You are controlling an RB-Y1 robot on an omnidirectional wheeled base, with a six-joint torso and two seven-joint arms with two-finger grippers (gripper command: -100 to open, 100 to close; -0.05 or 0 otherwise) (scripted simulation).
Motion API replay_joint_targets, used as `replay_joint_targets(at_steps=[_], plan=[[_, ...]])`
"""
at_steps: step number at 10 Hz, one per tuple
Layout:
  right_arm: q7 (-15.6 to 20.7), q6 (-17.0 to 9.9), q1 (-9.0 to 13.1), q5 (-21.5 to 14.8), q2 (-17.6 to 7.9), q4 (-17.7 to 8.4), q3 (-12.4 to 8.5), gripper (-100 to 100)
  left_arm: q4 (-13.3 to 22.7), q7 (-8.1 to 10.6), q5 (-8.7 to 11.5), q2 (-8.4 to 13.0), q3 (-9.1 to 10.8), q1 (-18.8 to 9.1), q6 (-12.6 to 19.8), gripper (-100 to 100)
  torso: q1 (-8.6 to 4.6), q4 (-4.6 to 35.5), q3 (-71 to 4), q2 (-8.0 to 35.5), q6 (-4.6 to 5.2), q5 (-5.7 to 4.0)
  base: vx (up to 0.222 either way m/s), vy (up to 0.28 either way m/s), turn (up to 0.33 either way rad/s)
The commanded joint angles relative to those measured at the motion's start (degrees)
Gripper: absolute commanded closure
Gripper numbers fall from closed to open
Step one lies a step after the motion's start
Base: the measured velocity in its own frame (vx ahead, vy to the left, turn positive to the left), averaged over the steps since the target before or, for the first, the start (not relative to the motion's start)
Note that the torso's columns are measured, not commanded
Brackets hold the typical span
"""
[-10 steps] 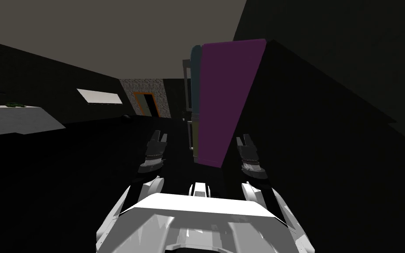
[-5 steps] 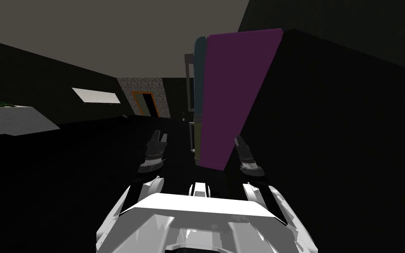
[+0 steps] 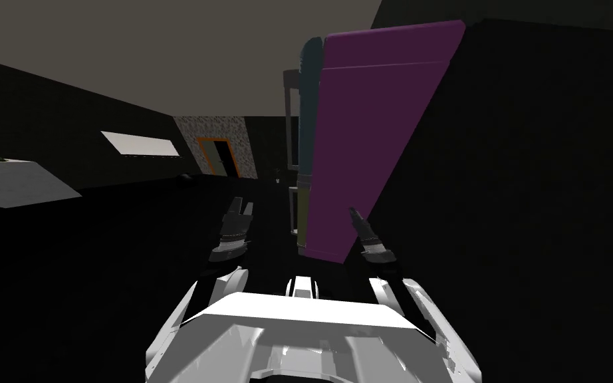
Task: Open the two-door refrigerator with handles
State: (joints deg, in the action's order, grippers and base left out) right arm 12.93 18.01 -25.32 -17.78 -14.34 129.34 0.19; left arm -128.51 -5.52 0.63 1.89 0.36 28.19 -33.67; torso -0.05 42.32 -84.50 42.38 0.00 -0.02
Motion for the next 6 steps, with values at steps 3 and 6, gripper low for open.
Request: replay_joint_targets(at_steps=[3, 6], plan=[[7.23, -6.35, 0.77, -5.01, -2.92, -0.53, 0.4, -100, 0.0, 0.0, 0.0, 0.0, 0.0, 0.0, 0.0, 0, 0.07, -0.04, -0.08, -0.09, 0.0, 0.03, 0.105, 0.108, -0.008], [11.7, -8.79, 1.04, -6.99, -4.11, -0.83, 0.53, -100, 0.0, 0.0, 0.0, 0.0, 0.0, 0.0, 0.0, 0, 0.07, -0.03, -0.06, -0.1, -0.01, 0.02, 0.097, 0.111, -0.006]])
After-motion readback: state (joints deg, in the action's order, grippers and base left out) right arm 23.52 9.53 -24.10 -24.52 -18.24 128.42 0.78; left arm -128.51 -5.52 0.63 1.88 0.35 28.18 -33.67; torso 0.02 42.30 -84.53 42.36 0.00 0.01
